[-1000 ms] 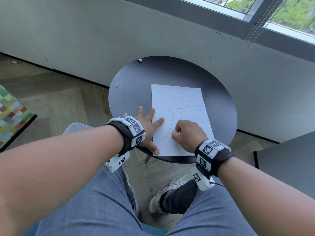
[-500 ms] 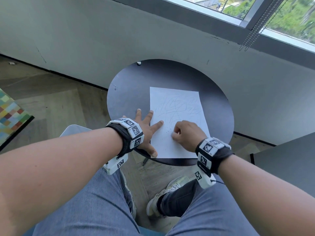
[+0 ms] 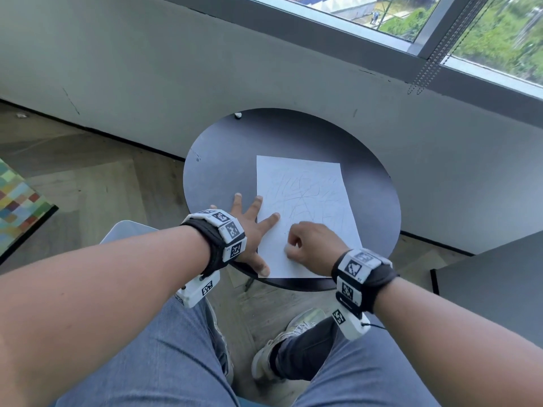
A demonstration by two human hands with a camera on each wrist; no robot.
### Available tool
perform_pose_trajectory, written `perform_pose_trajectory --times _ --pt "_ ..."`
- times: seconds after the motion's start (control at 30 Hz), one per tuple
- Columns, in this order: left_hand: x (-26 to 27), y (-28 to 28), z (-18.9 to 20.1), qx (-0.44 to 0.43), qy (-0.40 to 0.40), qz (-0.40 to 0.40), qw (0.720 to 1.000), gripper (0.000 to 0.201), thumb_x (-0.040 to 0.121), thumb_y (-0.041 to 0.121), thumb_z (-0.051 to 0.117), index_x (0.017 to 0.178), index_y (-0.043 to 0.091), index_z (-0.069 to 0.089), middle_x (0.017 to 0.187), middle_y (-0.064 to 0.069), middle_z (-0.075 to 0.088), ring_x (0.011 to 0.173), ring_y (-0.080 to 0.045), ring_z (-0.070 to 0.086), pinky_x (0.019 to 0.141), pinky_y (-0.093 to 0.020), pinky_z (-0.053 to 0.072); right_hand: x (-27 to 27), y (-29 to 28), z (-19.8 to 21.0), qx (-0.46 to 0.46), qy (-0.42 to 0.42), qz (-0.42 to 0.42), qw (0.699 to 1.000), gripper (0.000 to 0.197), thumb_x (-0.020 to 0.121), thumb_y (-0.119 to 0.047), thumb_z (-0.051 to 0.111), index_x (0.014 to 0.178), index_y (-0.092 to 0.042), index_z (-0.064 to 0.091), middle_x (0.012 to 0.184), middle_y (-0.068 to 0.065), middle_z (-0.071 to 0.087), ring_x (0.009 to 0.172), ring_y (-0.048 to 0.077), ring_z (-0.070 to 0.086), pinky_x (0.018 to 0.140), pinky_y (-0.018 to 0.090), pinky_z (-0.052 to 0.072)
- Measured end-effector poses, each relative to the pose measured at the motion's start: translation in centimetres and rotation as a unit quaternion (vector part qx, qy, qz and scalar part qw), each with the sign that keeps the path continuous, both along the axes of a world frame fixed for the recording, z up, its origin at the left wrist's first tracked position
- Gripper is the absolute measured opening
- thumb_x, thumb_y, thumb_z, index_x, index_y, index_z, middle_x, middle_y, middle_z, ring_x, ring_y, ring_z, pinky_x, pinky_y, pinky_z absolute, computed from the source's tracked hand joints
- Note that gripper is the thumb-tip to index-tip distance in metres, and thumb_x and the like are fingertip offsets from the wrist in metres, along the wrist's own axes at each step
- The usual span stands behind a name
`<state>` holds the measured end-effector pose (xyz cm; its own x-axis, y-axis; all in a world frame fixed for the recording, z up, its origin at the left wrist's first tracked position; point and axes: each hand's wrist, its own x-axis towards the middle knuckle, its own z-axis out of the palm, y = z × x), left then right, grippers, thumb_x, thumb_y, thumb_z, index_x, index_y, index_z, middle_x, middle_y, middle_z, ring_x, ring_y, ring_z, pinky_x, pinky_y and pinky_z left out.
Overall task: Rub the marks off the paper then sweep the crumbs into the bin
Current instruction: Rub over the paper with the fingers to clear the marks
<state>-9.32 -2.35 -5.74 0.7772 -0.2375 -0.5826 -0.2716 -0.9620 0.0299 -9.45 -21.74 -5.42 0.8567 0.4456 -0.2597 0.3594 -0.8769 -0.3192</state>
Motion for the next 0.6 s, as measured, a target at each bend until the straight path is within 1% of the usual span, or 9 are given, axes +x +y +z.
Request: perform_pose_trajectory --times 0.1,0.17,0.23,0.33,0.43,0.53,0.6 --pt "-0.1 0.1 0.1 -0.001 0.0 0.002 1.0 0.133 0.059 0.091 0.065 0.154 0.049 -0.018 0.165 0.0 -0.031 0.15 -0.049 -0.019 0.106 -0.083 0.018 3.1 -0.3 0.4 -0.019 -0.02 -0.075 0.997 0.012 0.09 -0.031 0.058 0.083 -0.021 0.059 0.09 -0.005 0.061 0.087 0.019 0.057 0.078 0.038 0.052" --pt "-0.2 0.1 0.3 -0.001 -0.001 0.001 1.0 0.132 0.059 0.091 0.064 0.154 0.049 -0.017 0.166 0.0 -0.03 0.151 -0.048 -0.018 0.107 -0.081 0.018 4.1 -0.1 0.6 -0.037 -0.027 -0.096 0.994 0.011 0.089 -0.03 0.057 0.084 -0.02 0.059 0.092 -0.004 0.061 0.087 0.02 0.057 0.076 0.037 0.052" --pt "-0.3 0.1 0.4 -0.002 -0.003 0.003 1.0 0.132 0.059 0.09 0.066 0.154 0.049 -0.016 0.166 0.001 -0.029 0.151 -0.047 -0.017 0.108 -0.08 0.019 4.3 0.1 0.7 -0.043 -0.025 -0.098 0.994 0.011 0.089 -0.03 0.056 0.084 -0.02 0.059 0.093 -0.004 0.061 0.087 0.02 0.057 0.074 0.036 0.051" --pt "-1.0 0.5 0.7 -0.004 0.002 -0.006 1.0 0.131 0.062 0.084 0.071 0.156 0.048 -0.014 0.166 0.0 -0.028 0.152 -0.043 -0.018 0.112 -0.077 0.017 3.2 -0.1 0.8 -0.04 -0.022 -0.068 0.997 0.012 0.091 -0.03 0.056 0.087 -0.019 0.059 0.094 -0.003 0.061 0.089 0.02 0.056 0.076 0.036 0.049" --pt "-1.9 0.8 0.7 -0.009 0.001 -0.01 1.0 0.13 0.066 0.079 0.073 0.156 0.046 -0.014 0.166 -0.002 -0.029 0.153 -0.041 -0.02 0.114 -0.077 0.012 1.1 -0.5 0.7 -0.025 -0.021 -0.018 0.999 0.013 0.092 -0.034 0.057 0.087 -0.023 0.058 0.095 -0.006 0.058 0.089 0.017 0.054 0.081 0.036 0.049" --pt "-2.1 0.8 0.4 -0.017 0.001 -0.004 1.0 0.13 0.066 0.079 0.074 0.156 0.046 -0.015 0.166 -0.002 -0.03 0.152 -0.04 -0.022 0.114 -0.077 0.009 -1.4 0.2 0.5 -0.019 -0.003 0.06 0.998 0.012 0.092 -0.036 0.057 0.086 -0.026 0.056 0.09 -0.01 0.054 0.084 0.014 0.05 0.077 0.036 0.05" --pt "-2.1 0.7 0.4 -0.016 0.002 -0.006 1.0 0.131 0.066 0.078 0.074 0.156 0.046 -0.016 0.166 -0.002 -0.03 0.152 -0.04 -0.022 0.114 -0.077 0.009 -1.6 0.5 0.4 -0.028 -0.002 0.061 0.998 0.013 0.093 -0.036 0.055 0.085 -0.026 0.053 0.09 -0.01 0.055 0.083 0.015 0.05 0.076 0.036 0.051"
